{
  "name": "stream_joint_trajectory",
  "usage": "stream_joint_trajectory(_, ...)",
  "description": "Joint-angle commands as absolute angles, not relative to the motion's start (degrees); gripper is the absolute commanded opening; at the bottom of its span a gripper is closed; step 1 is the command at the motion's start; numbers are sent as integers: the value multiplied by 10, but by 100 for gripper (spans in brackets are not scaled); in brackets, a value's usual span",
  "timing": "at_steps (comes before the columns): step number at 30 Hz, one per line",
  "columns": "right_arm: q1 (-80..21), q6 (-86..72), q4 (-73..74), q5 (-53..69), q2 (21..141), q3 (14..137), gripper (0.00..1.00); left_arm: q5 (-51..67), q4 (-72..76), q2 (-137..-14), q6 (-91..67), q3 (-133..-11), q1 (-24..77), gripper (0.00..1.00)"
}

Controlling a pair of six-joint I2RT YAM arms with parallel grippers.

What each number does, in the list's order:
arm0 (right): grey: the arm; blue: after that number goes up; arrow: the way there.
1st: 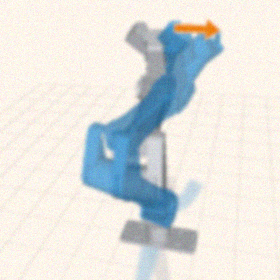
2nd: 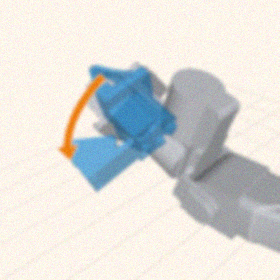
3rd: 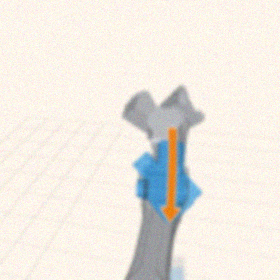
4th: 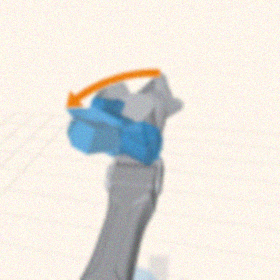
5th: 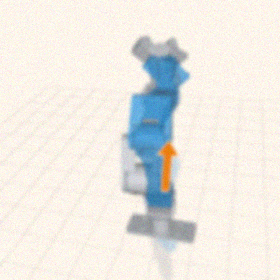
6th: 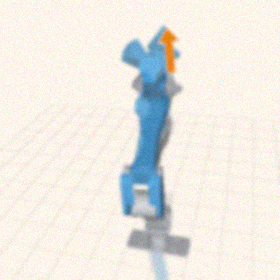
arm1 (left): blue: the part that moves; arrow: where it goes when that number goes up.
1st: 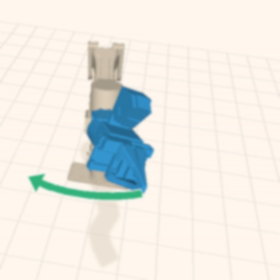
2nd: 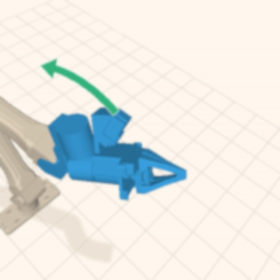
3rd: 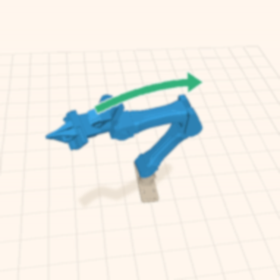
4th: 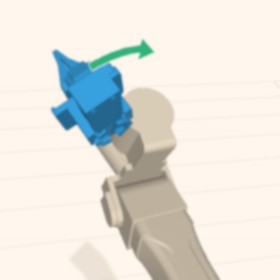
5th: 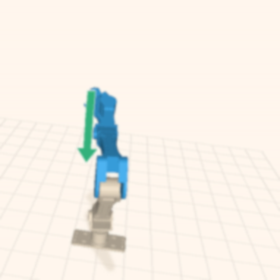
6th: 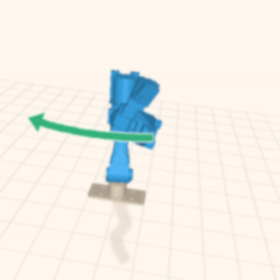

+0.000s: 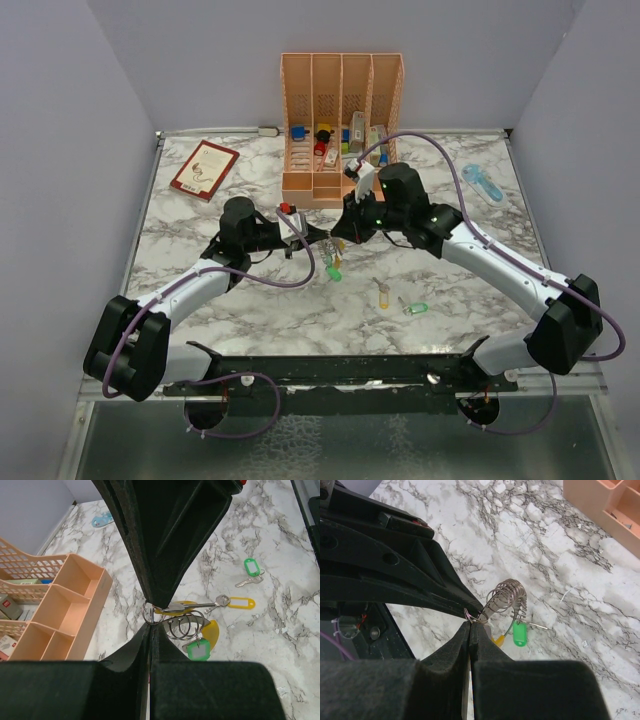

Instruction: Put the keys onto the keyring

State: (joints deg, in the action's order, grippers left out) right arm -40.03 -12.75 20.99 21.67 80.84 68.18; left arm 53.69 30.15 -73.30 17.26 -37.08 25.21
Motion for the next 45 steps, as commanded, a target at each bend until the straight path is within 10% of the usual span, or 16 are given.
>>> stream_joint_trajectory(1, -403, -136, 201, 177, 805, 682, 2, 538, 330, -725, 164, -382, 254, 0)
stream_joint_trajectory(45, -403, -152, 227, 91, 775, 662, 2, 555, 347, -723, 127, -386, 254, 0)
